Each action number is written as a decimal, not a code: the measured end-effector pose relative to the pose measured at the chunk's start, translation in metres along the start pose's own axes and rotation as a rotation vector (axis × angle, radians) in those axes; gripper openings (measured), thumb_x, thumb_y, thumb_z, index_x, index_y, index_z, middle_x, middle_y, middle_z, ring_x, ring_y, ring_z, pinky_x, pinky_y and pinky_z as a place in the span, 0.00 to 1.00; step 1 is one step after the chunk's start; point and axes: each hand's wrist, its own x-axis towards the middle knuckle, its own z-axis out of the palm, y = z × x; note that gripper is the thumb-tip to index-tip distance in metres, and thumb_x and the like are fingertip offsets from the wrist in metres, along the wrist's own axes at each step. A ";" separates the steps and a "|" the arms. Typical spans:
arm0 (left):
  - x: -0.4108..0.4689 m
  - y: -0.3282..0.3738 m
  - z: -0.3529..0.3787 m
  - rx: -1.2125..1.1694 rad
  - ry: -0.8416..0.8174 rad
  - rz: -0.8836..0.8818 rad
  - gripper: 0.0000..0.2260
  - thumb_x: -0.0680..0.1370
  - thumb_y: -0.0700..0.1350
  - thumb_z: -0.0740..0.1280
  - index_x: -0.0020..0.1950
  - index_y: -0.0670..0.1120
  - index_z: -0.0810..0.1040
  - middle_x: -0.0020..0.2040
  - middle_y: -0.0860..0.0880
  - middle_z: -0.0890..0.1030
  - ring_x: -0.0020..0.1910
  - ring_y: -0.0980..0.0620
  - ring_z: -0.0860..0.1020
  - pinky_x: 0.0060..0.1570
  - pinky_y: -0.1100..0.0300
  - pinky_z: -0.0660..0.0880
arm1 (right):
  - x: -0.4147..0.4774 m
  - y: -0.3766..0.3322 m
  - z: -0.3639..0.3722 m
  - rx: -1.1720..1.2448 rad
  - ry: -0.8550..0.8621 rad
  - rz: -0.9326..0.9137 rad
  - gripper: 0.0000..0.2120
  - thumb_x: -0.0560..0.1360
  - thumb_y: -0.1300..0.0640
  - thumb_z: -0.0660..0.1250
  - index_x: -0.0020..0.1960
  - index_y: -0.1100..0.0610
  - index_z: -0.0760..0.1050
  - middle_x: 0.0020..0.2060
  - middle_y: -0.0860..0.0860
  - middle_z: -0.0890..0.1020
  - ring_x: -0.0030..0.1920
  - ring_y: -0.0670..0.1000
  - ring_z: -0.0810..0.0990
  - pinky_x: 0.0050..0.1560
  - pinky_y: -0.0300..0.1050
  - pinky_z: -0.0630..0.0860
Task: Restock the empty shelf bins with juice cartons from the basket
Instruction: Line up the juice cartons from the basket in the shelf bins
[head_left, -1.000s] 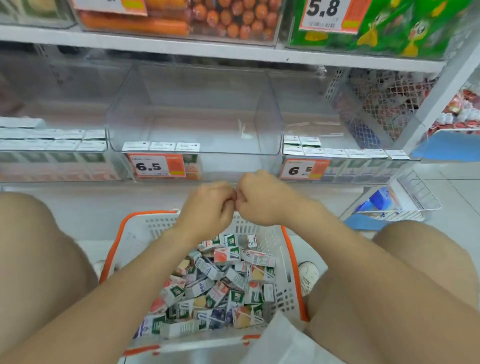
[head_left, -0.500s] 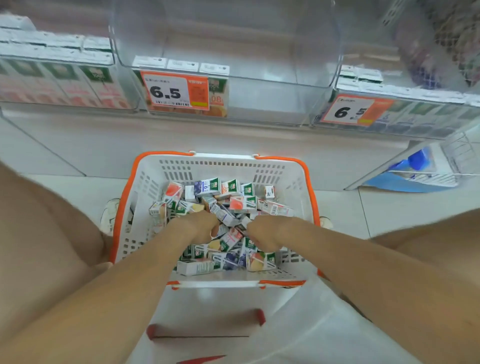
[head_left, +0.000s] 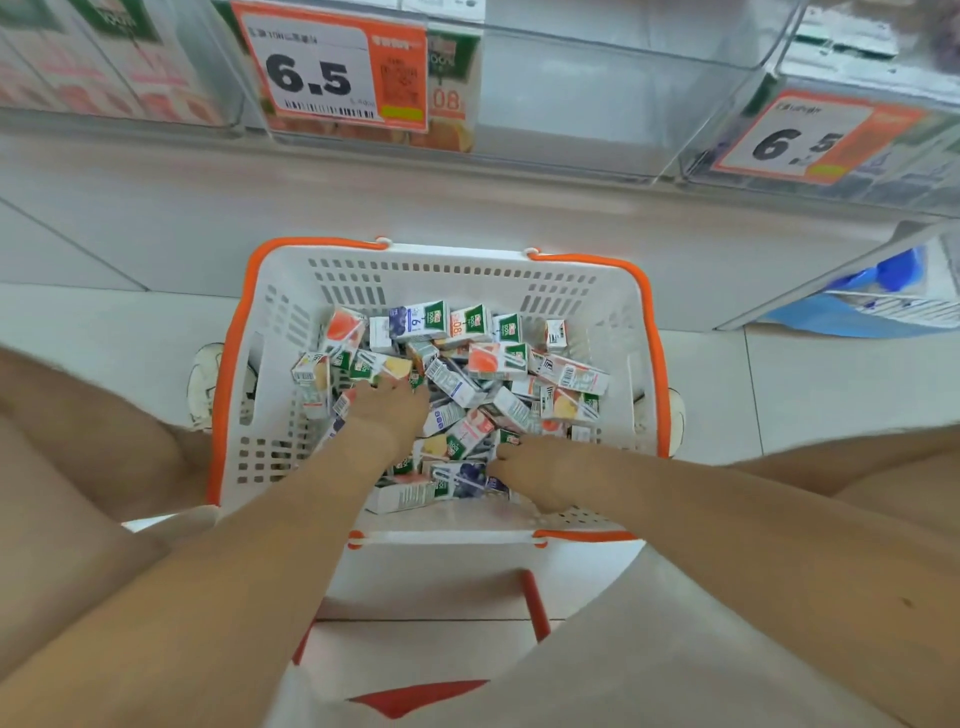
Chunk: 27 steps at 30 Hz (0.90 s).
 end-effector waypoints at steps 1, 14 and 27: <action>0.000 0.001 0.000 -0.027 -0.002 0.003 0.27 0.78 0.44 0.71 0.75 0.45 0.66 0.70 0.42 0.74 0.71 0.38 0.71 0.69 0.36 0.69 | -0.002 -0.001 -0.002 -0.012 0.006 0.002 0.28 0.76 0.65 0.71 0.75 0.57 0.69 0.65 0.55 0.75 0.61 0.59 0.75 0.60 0.57 0.78; 0.000 0.016 -0.003 0.059 0.182 0.016 0.10 0.83 0.47 0.68 0.60 0.44 0.77 0.56 0.44 0.83 0.57 0.42 0.81 0.61 0.47 0.74 | -0.021 0.016 -0.034 0.067 0.154 -0.025 0.15 0.82 0.64 0.66 0.68 0.63 0.73 0.64 0.57 0.74 0.54 0.53 0.75 0.49 0.44 0.72; -0.053 -0.019 -0.049 -0.771 0.224 0.140 0.07 0.84 0.44 0.64 0.60 0.44 0.71 0.37 0.48 0.74 0.34 0.50 0.71 0.36 0.55 0.68 | -0.081 0.036 -0.115 1.070 0.586 0.242 0.15 0.87 0.58 0.55 0.72 0.54 0.70 0.52 0.52 0.78 0.40 0.57 0.79 0.41 0.49 0.75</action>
